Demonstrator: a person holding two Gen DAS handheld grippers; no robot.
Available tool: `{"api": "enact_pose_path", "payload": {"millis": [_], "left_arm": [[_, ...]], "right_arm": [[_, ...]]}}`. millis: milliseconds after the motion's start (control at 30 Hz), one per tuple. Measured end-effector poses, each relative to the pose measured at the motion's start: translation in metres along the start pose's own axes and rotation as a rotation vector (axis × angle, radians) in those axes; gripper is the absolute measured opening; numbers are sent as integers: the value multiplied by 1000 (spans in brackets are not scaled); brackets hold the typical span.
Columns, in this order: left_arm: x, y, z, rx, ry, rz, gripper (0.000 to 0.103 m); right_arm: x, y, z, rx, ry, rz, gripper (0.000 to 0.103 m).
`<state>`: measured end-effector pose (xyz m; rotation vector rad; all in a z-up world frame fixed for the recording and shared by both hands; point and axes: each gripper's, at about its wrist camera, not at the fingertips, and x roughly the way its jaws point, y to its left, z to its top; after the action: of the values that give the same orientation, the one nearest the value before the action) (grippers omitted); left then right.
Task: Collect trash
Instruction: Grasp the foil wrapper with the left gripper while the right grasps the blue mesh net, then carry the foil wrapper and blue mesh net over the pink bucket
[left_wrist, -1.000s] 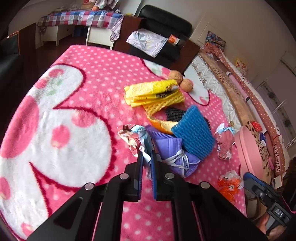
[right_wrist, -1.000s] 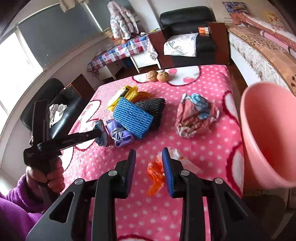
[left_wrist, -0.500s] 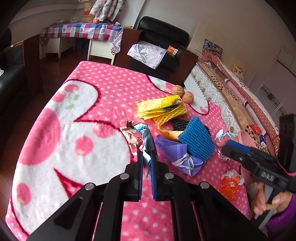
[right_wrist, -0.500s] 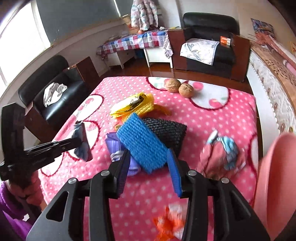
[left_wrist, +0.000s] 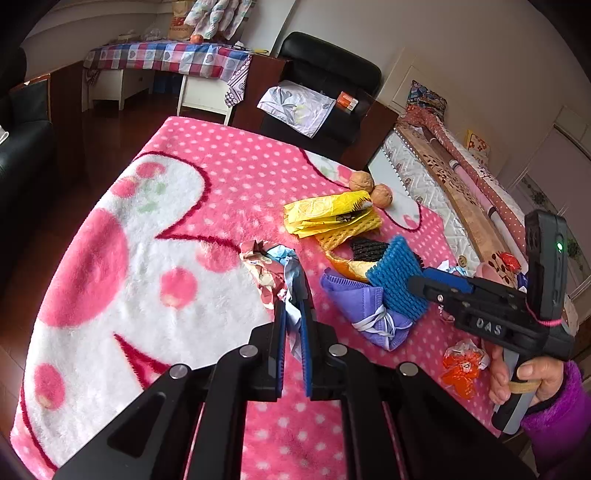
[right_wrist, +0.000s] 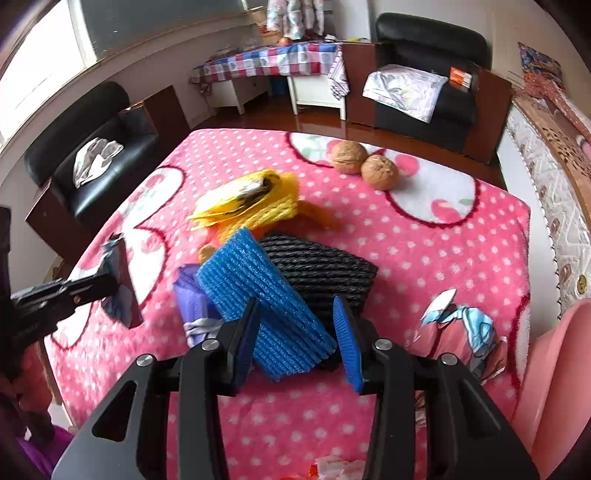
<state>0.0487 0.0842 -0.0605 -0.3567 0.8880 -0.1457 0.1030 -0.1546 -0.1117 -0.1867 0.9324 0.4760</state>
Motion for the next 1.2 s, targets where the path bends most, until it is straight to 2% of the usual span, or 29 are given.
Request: {"api": "enact_pose_path", "payload": {"millis": [133, 267, 467, 667, 900, 1200], "left_arm": [[0, -1, 0, 2, 1, 1, 6], [0, -6, 0, 14, 3, 3, 6], [-3, -14, 2, 30, -6, 3, 6], [-9, -31, 7, 69, -23, -12, 6], [-13, -67, 15, 145, -39, -57, 6], [-10, -130, 21, 275, -44, -138, 6]], "right_arm": [[-3, 9, -6, -37, 5, 2, 15], [-15, 11, -14, -3, -25, 38, 7], [-51, 2, -20, 82, -121, 85, 7], [-86, -14, -24, 157, -215, 77, 7], [-121, -43, -37, 241, -303, -14, 7], [-154, -92, -67, 360, -363, -146, 7]]}}
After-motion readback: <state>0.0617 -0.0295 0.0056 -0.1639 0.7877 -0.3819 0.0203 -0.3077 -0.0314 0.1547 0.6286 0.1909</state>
